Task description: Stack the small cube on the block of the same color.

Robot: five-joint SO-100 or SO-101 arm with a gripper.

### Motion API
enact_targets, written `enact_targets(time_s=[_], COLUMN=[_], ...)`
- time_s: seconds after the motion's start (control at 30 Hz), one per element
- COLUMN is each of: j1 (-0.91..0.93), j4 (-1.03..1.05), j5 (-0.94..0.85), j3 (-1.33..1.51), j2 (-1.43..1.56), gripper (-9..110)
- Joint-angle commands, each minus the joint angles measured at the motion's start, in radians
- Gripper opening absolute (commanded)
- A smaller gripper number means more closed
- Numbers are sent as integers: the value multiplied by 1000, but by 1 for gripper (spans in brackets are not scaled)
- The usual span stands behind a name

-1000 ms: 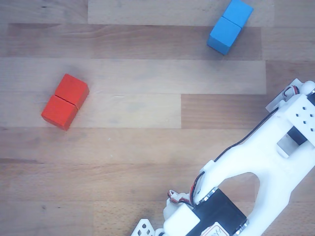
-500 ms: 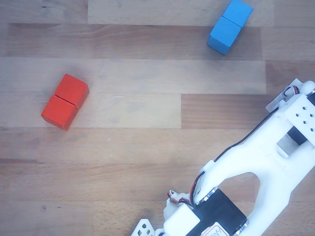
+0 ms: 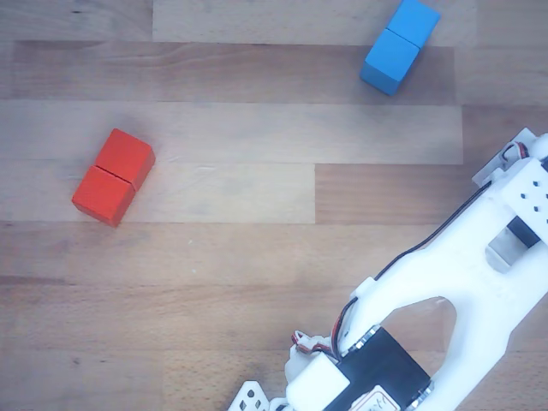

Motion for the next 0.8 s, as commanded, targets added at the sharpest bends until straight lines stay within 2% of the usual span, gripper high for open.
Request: enact_targets(time_s=[0.0, 0.3, 0.5, 0.77], j1=[0, -80, -94, -342], j4=[35, 241, 288, 291], j5=[-2, 11, 5, 11], j3=[-156, -284, -319, -325], j2=[77, 94, 104, 170], gripper=[43, 43, 43, 43])
